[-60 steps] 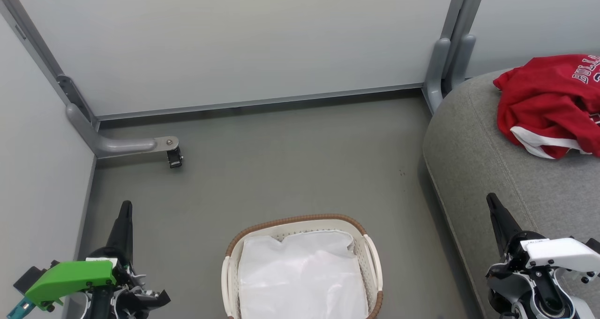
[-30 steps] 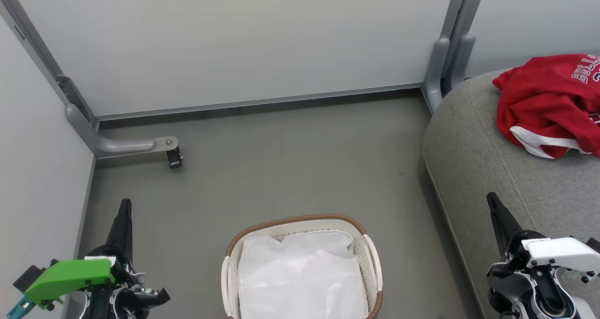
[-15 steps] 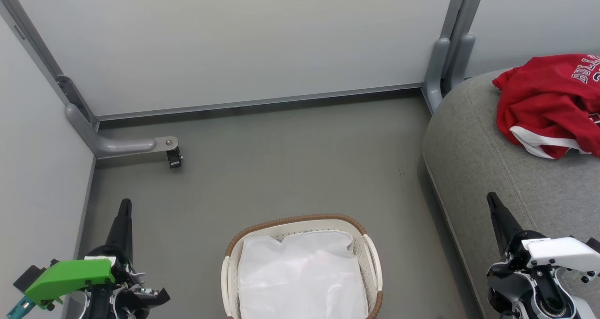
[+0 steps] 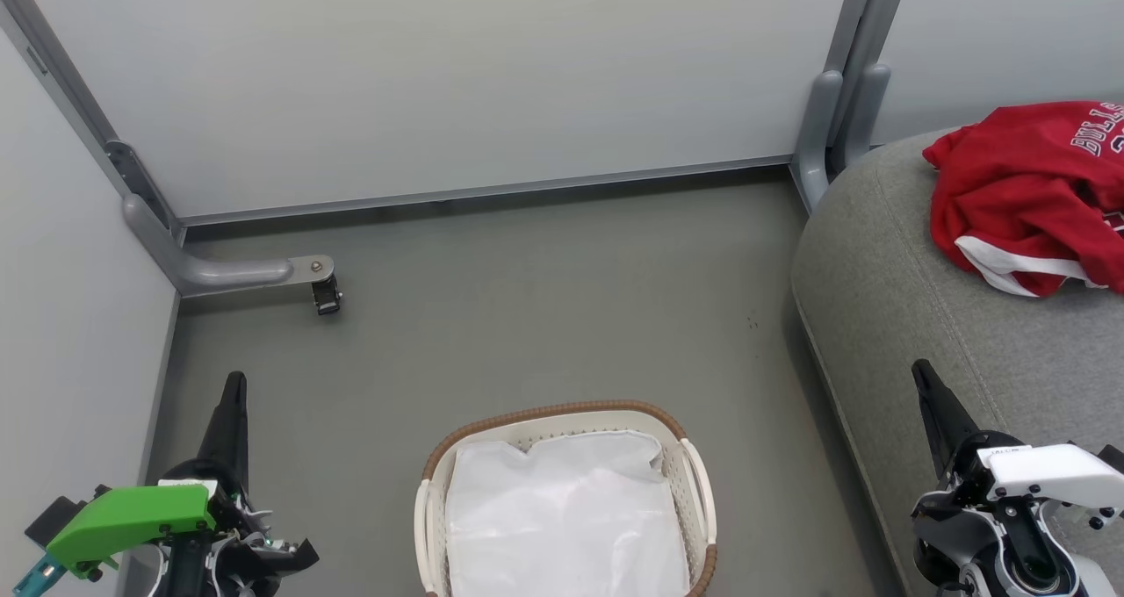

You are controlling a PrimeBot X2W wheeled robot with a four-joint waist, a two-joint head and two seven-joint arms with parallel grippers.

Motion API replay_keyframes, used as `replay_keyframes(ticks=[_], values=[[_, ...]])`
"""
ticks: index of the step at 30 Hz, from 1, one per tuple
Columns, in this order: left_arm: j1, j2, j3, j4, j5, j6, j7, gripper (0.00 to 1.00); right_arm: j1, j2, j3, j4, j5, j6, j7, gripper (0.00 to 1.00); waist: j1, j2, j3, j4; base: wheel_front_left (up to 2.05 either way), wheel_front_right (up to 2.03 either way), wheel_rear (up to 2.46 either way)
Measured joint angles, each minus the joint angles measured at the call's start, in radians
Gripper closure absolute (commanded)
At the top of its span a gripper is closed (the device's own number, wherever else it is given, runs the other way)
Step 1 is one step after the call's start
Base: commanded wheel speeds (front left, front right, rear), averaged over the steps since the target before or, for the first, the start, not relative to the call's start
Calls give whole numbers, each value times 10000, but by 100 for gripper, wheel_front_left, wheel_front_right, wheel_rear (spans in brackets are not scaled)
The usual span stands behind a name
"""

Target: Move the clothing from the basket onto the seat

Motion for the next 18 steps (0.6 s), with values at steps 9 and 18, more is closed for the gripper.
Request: replay_keyframes(ticks=[9,18], values=[[0,0,0,-2,0,0,0,100,-1,2,-4,0,0,0,2,100,0,0,0,0,0,0,0],[0,0,0,-2,0,0,0,100,-1,2,-6,0,-2,0,4,100,0,0,0,0,0,0,0]])
